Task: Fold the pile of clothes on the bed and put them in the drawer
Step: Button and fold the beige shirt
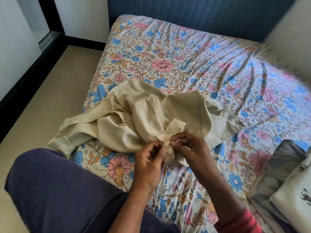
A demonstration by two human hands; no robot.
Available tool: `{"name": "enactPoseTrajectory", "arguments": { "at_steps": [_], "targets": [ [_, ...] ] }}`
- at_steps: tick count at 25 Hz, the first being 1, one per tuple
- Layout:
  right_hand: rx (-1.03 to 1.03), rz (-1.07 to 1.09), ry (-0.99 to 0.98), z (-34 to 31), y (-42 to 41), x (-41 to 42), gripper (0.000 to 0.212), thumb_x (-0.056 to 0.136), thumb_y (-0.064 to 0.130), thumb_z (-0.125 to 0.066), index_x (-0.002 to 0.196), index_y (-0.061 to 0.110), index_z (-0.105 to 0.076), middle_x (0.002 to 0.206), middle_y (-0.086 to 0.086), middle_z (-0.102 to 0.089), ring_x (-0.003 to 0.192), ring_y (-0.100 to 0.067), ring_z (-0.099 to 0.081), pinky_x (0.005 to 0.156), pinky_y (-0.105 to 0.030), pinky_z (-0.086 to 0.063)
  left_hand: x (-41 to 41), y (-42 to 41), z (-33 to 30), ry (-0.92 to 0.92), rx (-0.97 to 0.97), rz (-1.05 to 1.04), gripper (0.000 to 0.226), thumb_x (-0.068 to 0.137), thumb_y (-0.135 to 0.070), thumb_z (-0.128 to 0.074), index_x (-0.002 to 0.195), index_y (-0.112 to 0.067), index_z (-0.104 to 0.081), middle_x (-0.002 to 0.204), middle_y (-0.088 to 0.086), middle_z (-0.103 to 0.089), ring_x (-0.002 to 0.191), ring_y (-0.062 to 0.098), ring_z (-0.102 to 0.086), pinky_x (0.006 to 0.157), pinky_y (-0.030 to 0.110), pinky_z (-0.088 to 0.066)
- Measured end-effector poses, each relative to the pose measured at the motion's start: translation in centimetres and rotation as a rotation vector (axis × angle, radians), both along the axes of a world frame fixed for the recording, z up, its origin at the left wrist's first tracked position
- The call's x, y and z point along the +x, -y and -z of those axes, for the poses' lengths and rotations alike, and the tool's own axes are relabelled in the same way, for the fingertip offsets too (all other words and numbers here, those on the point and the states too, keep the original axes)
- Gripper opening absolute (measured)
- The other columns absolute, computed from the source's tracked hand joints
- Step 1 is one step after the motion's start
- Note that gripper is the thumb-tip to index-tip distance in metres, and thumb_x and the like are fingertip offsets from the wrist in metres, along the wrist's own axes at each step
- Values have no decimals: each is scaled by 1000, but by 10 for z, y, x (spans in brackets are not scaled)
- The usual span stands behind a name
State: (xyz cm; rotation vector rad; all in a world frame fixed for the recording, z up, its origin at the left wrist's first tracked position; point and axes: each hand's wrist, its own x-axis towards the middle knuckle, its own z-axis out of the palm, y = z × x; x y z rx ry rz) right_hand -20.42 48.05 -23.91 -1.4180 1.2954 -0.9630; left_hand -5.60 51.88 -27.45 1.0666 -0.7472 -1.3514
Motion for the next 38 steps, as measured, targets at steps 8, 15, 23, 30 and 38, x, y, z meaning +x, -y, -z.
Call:
{"name": "enactPoseTrajectory", "arguments": {
  "at_steps": [8,15,23,30,38],
  "targets": [
    [-18,-4,-35,-2,5,-2,16,89,-1,-76,98,12,-71,85,-8,-76,77,-23,-74,68,-35,-60,-1,-1,0,198,-127,-45,15,88,-5,-76,100,-15,-74,90,0,-77,84,13,-73,73,22,-57],
    [-466,150,-487,9,-7,9,21,79,10,-85,82,25,-70,87,21,-60,79,-9,-58,68,-11,-39,-1,3,6,167,-88,0,19,86,-2,-75,81,-15,-62,82,15,-66,80,27,-68,78,48,-61],
    [-622,244,-595,14,-41,10,6,84,21,-74,88,18,-75,83,10,-62,71,-11,-60,60,-39,-52,-1,3,-4,-112,-20,-48,40,81,2,-80,111,-9,-55,102,16,-74,101,36,-72,85,45,-61],
    [-387,335,-631,17,-52,16,28,81,42,-82,105,34,-71,95,15,-62,83,-3,-61,67,-26,-52,-3,5,-7,-257,-62,11,20,93,16,-54,97,-4,-58,111,19,-75,109,29,-71,87,33,-59],
    [-242,401,-193,18,-43,13,8,88,21,-79,95,21,-81,81,8,-71,76,-9,-69,62,-15,-51,-8,11,4,392,-253,-90,12,87,-17,-79,96,-16,-69,94,-3,-72,90,19,-72,79,35,-61]
  ]
}}
